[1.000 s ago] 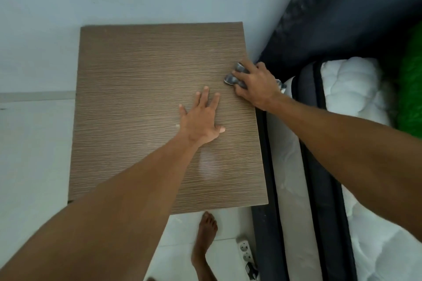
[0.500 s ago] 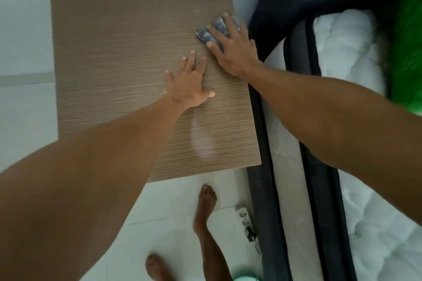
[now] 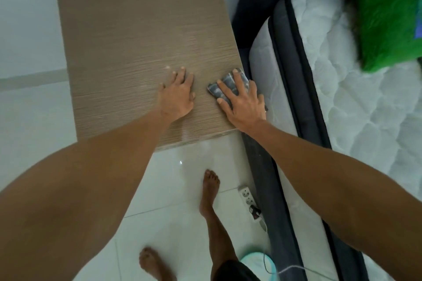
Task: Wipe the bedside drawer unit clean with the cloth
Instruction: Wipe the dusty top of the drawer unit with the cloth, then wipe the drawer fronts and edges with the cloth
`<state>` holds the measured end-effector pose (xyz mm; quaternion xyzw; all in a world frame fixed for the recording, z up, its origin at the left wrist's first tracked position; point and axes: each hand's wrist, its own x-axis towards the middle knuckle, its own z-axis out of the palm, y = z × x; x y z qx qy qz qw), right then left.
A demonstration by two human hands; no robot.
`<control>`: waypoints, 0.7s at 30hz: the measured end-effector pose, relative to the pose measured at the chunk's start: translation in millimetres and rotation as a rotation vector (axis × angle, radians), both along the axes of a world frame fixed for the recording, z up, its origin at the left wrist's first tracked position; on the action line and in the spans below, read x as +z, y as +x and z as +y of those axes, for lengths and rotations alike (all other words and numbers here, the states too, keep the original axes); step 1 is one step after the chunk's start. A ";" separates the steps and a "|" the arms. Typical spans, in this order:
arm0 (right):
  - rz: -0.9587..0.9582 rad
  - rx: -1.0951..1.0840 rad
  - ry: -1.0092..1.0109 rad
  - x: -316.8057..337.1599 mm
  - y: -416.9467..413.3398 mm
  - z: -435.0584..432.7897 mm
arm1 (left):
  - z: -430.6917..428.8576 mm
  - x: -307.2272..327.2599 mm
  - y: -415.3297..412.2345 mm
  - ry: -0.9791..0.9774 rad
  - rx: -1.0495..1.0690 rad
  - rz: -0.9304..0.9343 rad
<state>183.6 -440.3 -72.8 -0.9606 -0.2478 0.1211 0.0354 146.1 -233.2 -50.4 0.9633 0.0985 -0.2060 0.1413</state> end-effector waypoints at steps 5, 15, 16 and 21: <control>-0.058 -0.032 -0.057 0.2 -54.0 -21.3 | 6.2 3.4 -61.6 -0.024 -0.045 -0.034; -0.018 0.017 0.024 1.3 -171.2 -6.4 | 73.2 3.1 -233.7 -0.027 -0.039 -0.167; -0.007 0.032 0.037 0.3 -190.0 4.3 | 81.0 6.1 -250.6 -0.048 0.018 -0.215; 0.087 0.082 0.105 -17.2 -260.8 72.7 | 113.1 -0.5 -307.2 -0.037 0.371 -0.284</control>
